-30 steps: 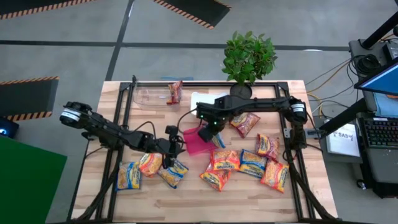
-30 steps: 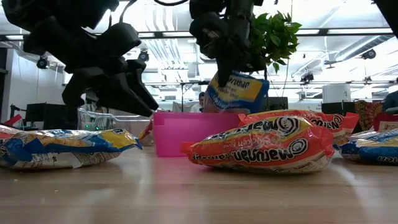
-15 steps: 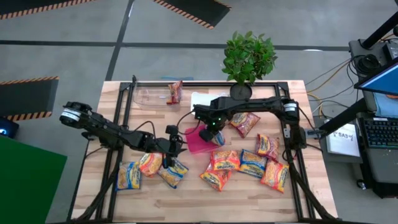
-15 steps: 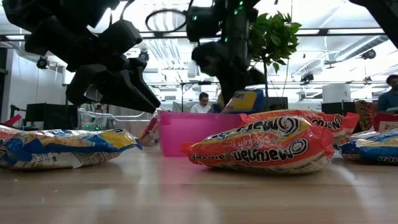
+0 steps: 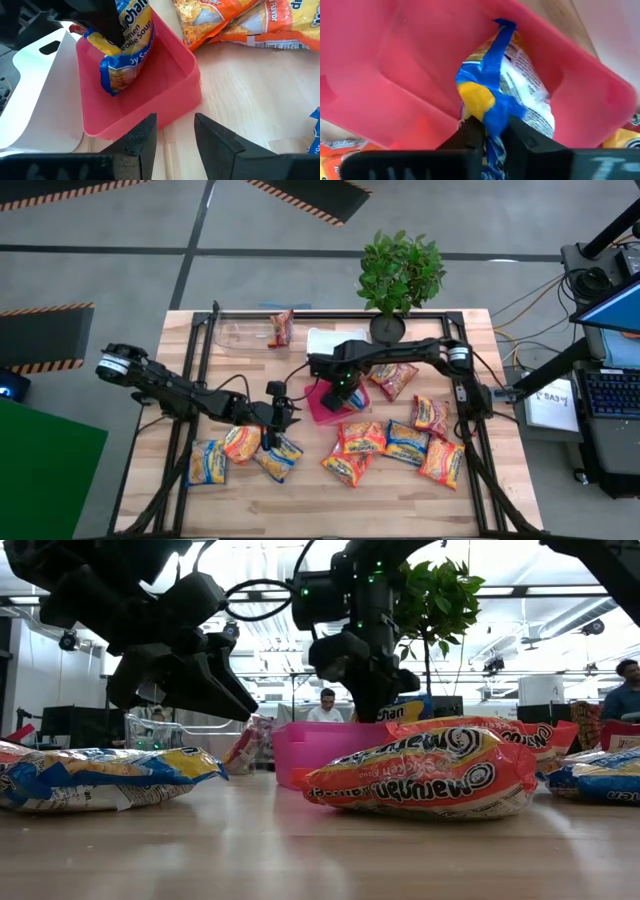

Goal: Sort Maruchan noodles
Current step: Put the blue noodle pack into the red bin

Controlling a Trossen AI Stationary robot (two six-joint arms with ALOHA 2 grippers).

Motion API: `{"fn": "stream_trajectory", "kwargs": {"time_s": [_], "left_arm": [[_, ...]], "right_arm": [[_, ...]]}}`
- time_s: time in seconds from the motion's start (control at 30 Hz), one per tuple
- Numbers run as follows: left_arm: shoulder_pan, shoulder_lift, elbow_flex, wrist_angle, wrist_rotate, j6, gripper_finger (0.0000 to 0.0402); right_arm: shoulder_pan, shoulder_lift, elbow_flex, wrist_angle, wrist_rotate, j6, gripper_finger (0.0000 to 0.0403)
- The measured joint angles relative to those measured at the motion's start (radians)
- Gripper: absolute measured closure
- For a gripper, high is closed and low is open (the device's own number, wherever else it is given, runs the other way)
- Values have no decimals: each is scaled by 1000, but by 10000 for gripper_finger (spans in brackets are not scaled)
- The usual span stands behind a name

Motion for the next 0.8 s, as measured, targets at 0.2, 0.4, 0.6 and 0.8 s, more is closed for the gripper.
{"fn": "stream_trajectory", "kwargs": {"time_s": [0.2, 0.4, 0.6, 0.8], "left_arm": [[0, -1, 0, 0, 0, 0, 288], [0, -2, 0, 0, -1, 0, 288], [0, -2, 8, -6, -3, -1, 288], [-1, -8, 45, -69, -2, -14, 288]], "right_arm": [[0, -30, 0, -15, 38, 2, 300], [0, -61, 0, -59, 132, 10, 289], [6, -63, 0, -79, 229, -9, 306], [11, -76, 7, -95, 228, -42, 326]]}}
